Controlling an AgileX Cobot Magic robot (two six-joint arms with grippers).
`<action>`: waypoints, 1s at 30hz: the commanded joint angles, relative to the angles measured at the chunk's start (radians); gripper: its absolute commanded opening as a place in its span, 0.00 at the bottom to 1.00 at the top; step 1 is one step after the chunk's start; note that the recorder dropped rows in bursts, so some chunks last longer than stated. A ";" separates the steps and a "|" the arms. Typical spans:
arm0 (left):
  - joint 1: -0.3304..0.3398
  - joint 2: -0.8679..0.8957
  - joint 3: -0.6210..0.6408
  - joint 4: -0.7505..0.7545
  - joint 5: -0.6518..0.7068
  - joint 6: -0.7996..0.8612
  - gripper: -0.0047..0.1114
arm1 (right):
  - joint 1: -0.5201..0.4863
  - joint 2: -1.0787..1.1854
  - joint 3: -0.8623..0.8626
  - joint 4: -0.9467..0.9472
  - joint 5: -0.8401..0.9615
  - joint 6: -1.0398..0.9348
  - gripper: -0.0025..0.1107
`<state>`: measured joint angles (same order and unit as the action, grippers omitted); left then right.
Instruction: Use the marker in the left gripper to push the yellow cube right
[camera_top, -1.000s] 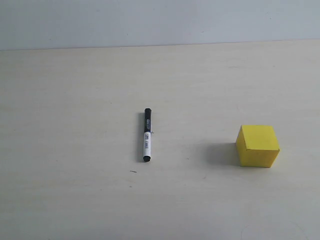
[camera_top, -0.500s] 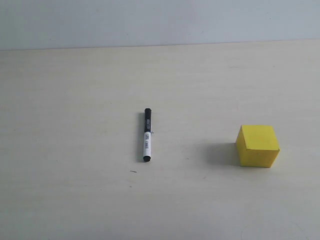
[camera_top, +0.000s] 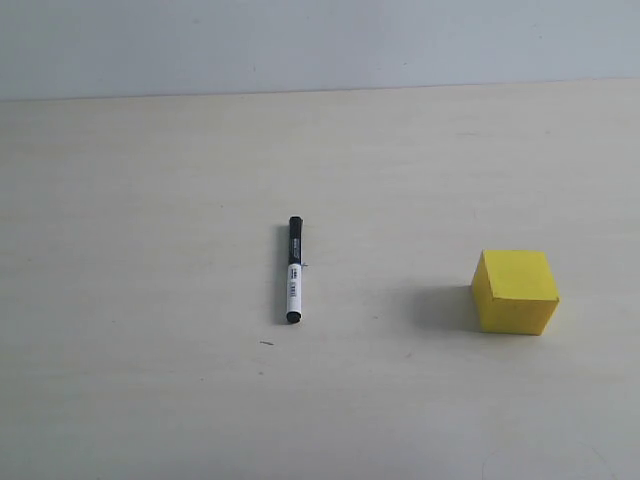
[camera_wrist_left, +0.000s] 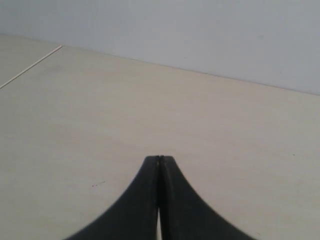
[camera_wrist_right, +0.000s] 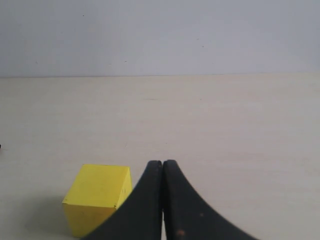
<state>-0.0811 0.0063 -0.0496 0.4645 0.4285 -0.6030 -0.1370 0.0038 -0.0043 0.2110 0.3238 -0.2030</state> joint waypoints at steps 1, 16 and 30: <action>0.002 -0.006 0.004 -0.003 0.007 -0.003 0.04 | 0.004 -0.004 0.004 -0.001 -0.011 -0.001 0.02; 0.002 -0.006 0.036 -0.007 -0.007 0.024 0.04 | 0.003 -0.004 0.004 -0.003 -0.011 -0.001 0.02; 0.002 -0.006 0.050 -0.358 -0.120 0.433 0.04 | 0.003 -0.004 0.004 -0.002 -0.011 -0.001 0.02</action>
<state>-0.0811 0.0063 -0.0026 0.2497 0.3258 -0.3559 -0.1370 0.0038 -0.0043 0.2110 0.3238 -0.2030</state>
